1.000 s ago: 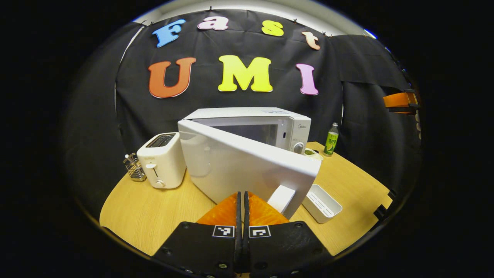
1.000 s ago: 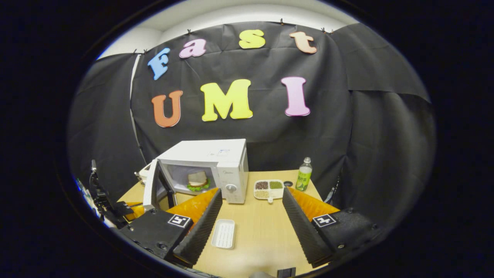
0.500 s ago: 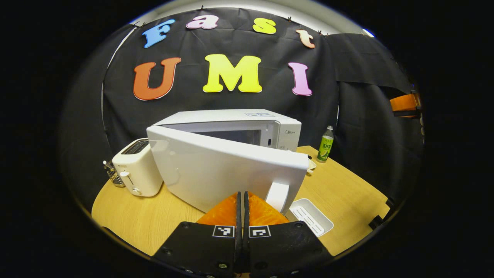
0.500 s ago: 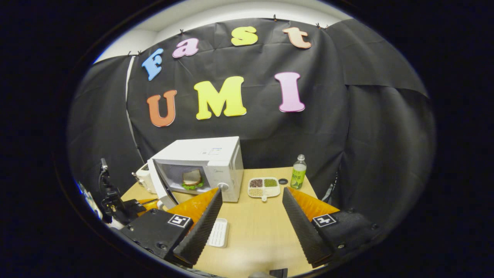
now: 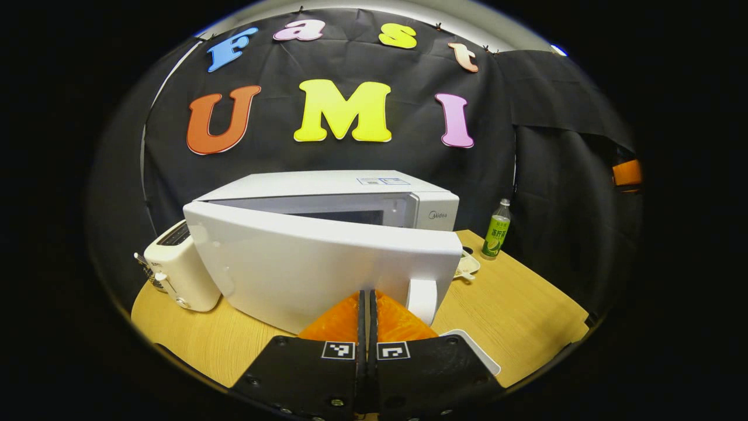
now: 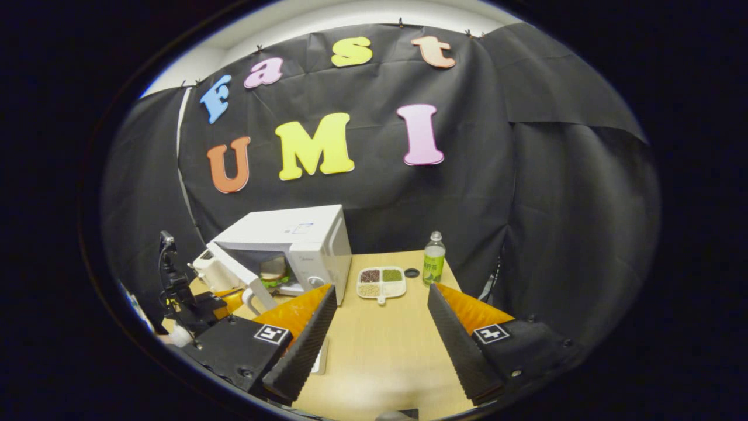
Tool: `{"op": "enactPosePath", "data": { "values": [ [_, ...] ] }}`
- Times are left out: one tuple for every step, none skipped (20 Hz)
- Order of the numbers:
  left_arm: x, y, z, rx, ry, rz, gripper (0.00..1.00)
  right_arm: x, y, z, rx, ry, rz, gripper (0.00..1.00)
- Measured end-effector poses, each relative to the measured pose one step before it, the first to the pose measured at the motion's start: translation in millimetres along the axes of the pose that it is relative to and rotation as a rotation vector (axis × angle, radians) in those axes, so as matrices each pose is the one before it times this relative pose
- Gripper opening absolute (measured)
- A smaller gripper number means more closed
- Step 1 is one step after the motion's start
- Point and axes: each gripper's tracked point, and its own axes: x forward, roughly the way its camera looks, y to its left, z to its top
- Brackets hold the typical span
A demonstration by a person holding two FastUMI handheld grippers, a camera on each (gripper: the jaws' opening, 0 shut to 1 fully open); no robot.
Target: Open the microwave oven with the left hand, put the food in, and close the microwave oven.
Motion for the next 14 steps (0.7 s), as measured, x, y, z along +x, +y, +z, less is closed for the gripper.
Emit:
{"op": "enactPosePath", "data": {
  "values": [
    [3.73, 0.59, 0.55, -0.00063, 0.00050, 0.00368, 0.00, 0.61, -2.19, -0.99, 0.00102, 0.00034, 0.00001, 0.92],
    [5.78, -0.78, 2.32, -0.00649, -0.00270, 0.00099, 0.00, 0.92, -1.70, -0.65, 0.00260, -0.00053, -0.00316, 0.92],
    [5.95, -1.61, 2.36, -0.00597, -0.00271, 0.00091, 0.00, 1.52, -2.41, -0.13, 0.00219, 0.00004, -0.00165, 0.92],
    [4.89, -0.98, 1.20, -0.00227, -0.00269, 0.00170, 0.00, 0.24, -1.33, -1.13, 0.00132, 0.00214, -0.00221, 0.92],
    [5.75, -1.53, 1.57, -0.00127, -0.00038, 0.00009, 0.00, 0.39, -1.09, -0.74, 0.00088, 0.00003, -0.00203, 0.92],
    [5.91, -1.58, 2.65, -0.00003, -0.00289, -0.00438, 0.00, 0.25, -2.08, 0.13, 0.00201, 0.00017, -0.00439, 0.92],
    [6.35, -1.11, 0.64, 0.00326, -0.00167, -0.00093, 0.00, 1.59, -1.34, -1.38, -0.00005, 0.00786, -0.00168, 0.92],
    [5.46, -1.09, 1.25, 0.00228, 0.00109, 0.00003, 0.00, 0.44, -0.59, -0.42, -0.00134, 0.00214, -0.00231, 1.00],
    [5.51, -1.14, 0.23, -0.00202, -0.00102, -0.00309, 0.00, 0.20, -2.25, 1.14, -0.00003, -0.00237, -0.00428, 0.92],
    [5.23, -0.37, 0.48, -0.00494, 0.00046, -0.00058, 0.00, 0.92, 0.43, 1.31, -0.00032, 0.00017, -0.00017, 0.92],
    [5.09, -0.18, 2.03, -0.00412, -0.00165, -0.00017, 0.00, 0.89, -0.40, -0.22, -0.00076, -0.00106, -0.00356, 0.92],
    [4.75, -0.75, 1.87, -0.00378, -0.00252, -0.00090, 0.00, -0.37, 0.12, 1.03, -0.00045, -0.00276, -0.00277, 0.92],
    [5.27, 0.99, 1.21, -0.00421, -0.00130, -0.00043, 0.00, 0.26, -1.20, -0.33, 0.00056, 0.00063, -0.00350, 0.92],
    [5.74, 0.75, 1.40, -0.00381, -0.00050, -0.00084, 0.00, 0.97, -1.04, 0.03, 0.00080, 0.00214, -0.00296, 0.92]
  ]
}}
